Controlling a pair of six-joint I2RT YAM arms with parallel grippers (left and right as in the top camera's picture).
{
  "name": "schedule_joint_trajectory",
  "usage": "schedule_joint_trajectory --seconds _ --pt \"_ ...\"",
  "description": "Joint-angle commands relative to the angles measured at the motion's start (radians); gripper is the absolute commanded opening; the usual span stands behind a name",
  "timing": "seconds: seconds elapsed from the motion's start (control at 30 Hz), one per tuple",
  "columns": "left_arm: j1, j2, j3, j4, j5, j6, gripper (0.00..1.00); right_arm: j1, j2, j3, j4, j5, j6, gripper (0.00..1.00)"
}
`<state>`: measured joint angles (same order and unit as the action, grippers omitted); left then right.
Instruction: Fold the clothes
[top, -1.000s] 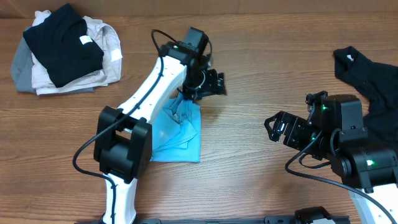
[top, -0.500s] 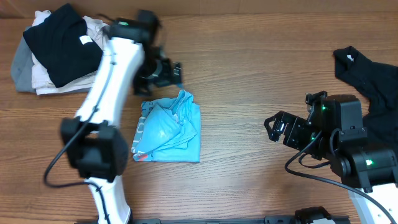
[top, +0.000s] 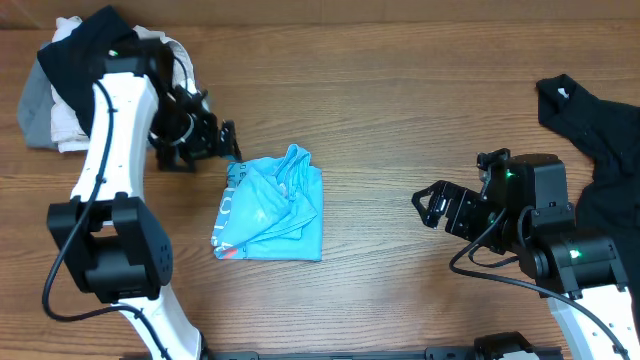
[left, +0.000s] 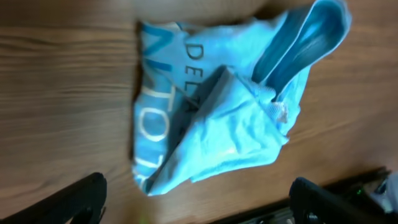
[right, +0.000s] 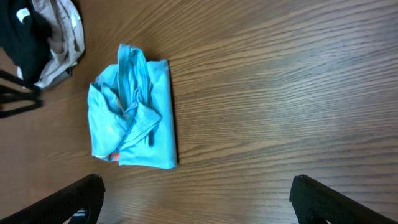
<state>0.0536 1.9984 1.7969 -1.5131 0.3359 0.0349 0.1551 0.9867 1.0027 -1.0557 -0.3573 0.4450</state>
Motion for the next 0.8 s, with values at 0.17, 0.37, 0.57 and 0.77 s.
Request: schedule_joint_trajectory --seconds 0.17,0.37,0.57,0.77 --pt "-0.073 0.010 -0.191 0.129 0.095 0.106 0.96 0.001 0.002 -0.009 0.004 -0.023 0.001 1.00" --pt "-0.075 0.010 -0.269 0.205 0.091 0.103 0.95 0.001 0.002 -0.009 0.004 -0.023 0.001 1.00" --pt "-0.075 0.010 -0.284 0.252 0.091 0.104 0.93 0.001 0.002 -0.009 0.004 -0.023 0.001 1.00" --pt "-0.084 0.010 -0.284 0.278 0.146 0.104 0.65 0.001 0.002 -0.009 0.005 -0.023 0.001 1.00"
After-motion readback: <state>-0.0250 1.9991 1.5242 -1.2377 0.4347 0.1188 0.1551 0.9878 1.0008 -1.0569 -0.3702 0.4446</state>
